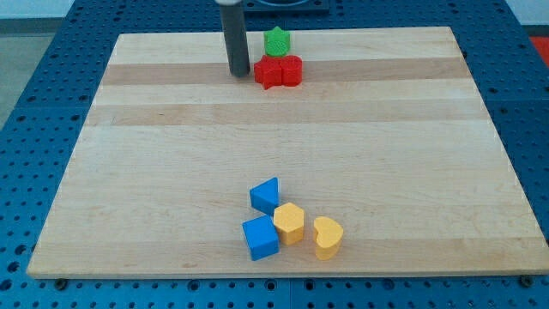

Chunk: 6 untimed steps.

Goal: Slide the green star to the top right

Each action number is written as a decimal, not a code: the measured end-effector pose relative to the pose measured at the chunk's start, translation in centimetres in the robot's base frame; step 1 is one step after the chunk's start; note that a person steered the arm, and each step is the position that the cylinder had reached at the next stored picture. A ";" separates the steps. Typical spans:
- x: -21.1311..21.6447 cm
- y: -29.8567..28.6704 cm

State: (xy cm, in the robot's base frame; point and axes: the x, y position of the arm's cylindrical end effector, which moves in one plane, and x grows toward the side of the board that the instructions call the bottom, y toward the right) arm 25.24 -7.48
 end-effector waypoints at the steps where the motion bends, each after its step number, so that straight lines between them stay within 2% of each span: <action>1: -5.9 0.8; 3: -5.9 3.0; 5: -5.9 9.0; 6: -5.9 7.0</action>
State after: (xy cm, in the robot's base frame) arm 19.29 -0.47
